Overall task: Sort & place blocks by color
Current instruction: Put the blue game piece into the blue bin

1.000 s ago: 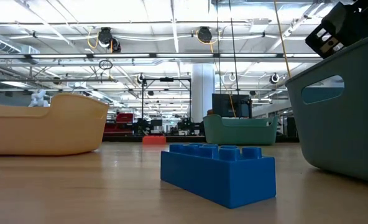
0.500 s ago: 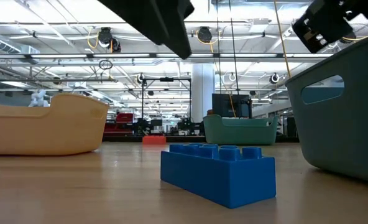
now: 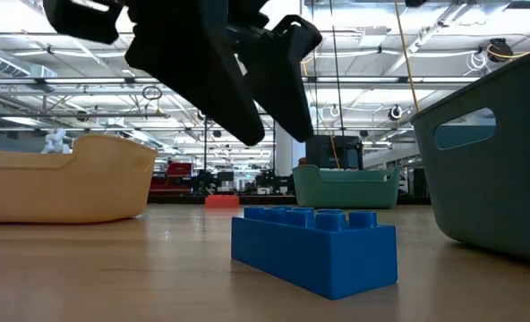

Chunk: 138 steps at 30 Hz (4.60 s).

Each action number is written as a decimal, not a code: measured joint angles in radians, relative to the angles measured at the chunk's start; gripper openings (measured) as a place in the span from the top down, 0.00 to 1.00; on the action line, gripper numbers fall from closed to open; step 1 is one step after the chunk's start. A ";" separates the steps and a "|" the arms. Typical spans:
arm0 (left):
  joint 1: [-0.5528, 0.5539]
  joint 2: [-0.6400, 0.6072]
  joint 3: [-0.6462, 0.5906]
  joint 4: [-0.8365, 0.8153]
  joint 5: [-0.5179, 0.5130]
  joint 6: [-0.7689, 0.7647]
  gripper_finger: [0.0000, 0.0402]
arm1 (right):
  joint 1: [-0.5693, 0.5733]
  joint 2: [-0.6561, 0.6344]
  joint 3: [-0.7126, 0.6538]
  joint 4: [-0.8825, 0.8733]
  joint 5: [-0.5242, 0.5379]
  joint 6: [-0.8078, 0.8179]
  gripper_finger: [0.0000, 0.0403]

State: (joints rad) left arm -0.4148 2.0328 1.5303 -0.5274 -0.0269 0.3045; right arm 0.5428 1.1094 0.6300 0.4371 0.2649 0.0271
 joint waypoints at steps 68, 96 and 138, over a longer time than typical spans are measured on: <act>0.076 -0.196 0.000 0.052 -0.077 -0.078 0.66 | 0.001 0.005 0.000 0.065 0.157 -0.053 0.49; 0.137 -0.252 0.001 0.354 -0.137 -0.078 0.66 | 0.044 0.128 0.000 0.344 0.410 -0.336 0.41; 0.156 -0.346 0.000 -0.292 -0.420 -0.322 0.50 | 0.225 0.078 0.000 -0.377 0.125 0.671 0.61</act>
State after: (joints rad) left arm -0.2592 1.6867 1.5307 -0.8190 -0.4469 -0.0178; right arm 0.7677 1.1877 0.6300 0.0604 0.3903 0.6986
